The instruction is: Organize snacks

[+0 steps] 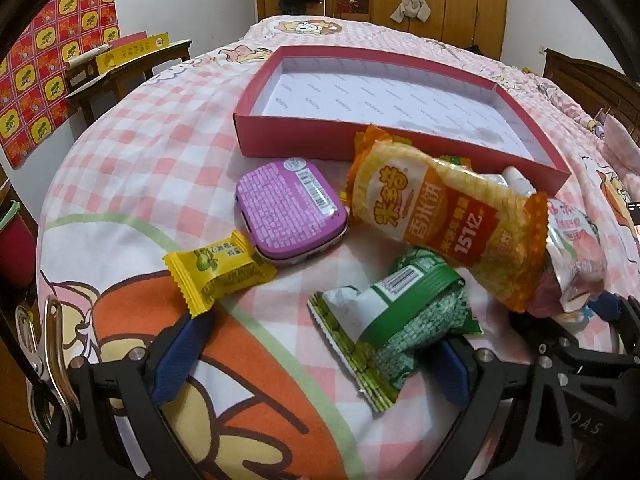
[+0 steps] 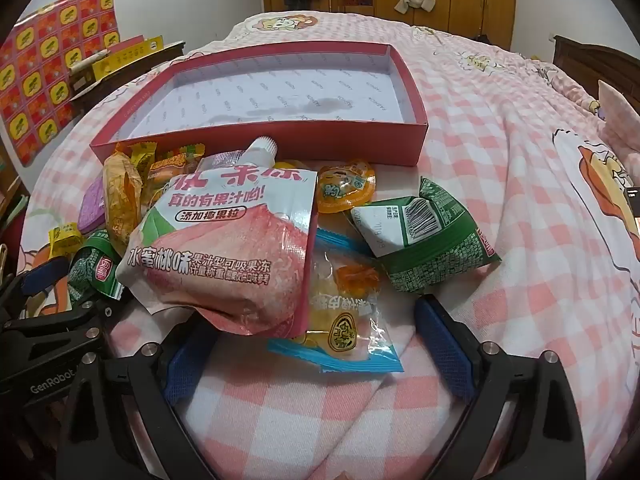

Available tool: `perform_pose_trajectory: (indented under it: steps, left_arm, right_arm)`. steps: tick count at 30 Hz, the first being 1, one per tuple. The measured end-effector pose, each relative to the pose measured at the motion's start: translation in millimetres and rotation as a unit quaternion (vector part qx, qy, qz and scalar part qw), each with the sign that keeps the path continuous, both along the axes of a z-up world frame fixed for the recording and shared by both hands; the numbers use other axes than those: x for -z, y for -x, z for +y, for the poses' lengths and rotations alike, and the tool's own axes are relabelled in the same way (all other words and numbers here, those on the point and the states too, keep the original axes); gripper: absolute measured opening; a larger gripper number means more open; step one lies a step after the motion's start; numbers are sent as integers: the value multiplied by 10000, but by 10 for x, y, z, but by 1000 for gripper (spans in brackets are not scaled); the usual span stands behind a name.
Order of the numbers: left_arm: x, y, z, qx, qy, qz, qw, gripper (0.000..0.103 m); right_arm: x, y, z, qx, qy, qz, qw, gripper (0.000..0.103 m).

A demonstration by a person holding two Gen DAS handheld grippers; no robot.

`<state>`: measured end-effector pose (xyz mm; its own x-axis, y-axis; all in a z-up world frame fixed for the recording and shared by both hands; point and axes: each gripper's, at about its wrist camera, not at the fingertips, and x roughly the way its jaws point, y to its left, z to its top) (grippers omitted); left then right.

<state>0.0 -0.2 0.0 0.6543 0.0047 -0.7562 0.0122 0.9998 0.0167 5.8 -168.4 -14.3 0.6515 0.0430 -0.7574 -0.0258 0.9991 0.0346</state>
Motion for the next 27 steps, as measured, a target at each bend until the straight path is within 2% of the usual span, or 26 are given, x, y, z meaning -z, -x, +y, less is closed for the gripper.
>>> perform_pose_trajectory:
  steps: [27]
  left_arm:
    - [10, 16, -7, -29, 28, -23, 10000, 100]
  right_arm:
    - [1, 6, 0, -1, 36, -1, 10000, 98]
